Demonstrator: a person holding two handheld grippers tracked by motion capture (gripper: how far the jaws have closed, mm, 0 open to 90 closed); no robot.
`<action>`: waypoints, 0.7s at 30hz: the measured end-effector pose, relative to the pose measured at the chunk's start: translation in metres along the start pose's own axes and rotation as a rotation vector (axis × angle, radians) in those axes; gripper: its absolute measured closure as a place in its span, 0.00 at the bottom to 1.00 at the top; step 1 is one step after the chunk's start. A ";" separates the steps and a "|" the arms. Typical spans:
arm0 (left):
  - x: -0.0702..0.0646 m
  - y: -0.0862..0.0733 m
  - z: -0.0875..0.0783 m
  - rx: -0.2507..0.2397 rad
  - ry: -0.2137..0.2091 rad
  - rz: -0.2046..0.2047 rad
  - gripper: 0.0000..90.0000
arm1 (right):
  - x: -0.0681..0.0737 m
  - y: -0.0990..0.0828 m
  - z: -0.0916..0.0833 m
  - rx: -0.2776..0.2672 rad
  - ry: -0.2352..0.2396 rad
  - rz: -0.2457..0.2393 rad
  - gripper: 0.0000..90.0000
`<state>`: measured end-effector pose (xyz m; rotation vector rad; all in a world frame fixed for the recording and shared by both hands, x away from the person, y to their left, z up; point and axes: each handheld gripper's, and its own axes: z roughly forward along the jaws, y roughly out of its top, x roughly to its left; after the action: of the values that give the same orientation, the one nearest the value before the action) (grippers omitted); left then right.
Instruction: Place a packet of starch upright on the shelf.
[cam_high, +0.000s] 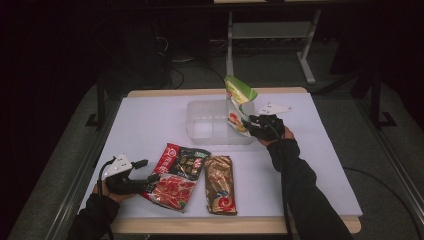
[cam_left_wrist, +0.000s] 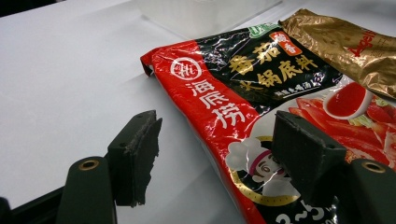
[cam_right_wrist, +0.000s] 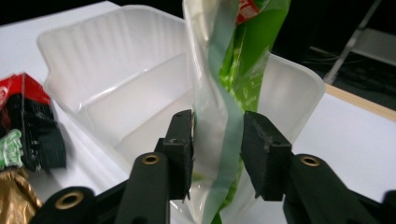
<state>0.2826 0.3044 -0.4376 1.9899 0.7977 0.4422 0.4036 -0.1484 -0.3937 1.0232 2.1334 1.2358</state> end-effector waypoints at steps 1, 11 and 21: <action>0.000 0.000 0.000 0.002 0.001 0.001 0.35 | 0.001 -0.002 -0.001 0.001 0.006 0.002 0.79; 0.000 0.000 0.001 -0.001 -0.002 -0.001 0.35 | 0.001 -0.023 0.000 0.066 0.003 -0.013 0.99; 0.000 0.000 0.000 0.002 -0.005 0.007 0.35 | 0.011 -0.027 0.016 0.100 -0.009 -0.035 1.00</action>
<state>0.2825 0.3040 -0.4377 1.9952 0.7884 0.4409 0.3987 -0.1398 -0.4252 1.0266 2.2157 1.1163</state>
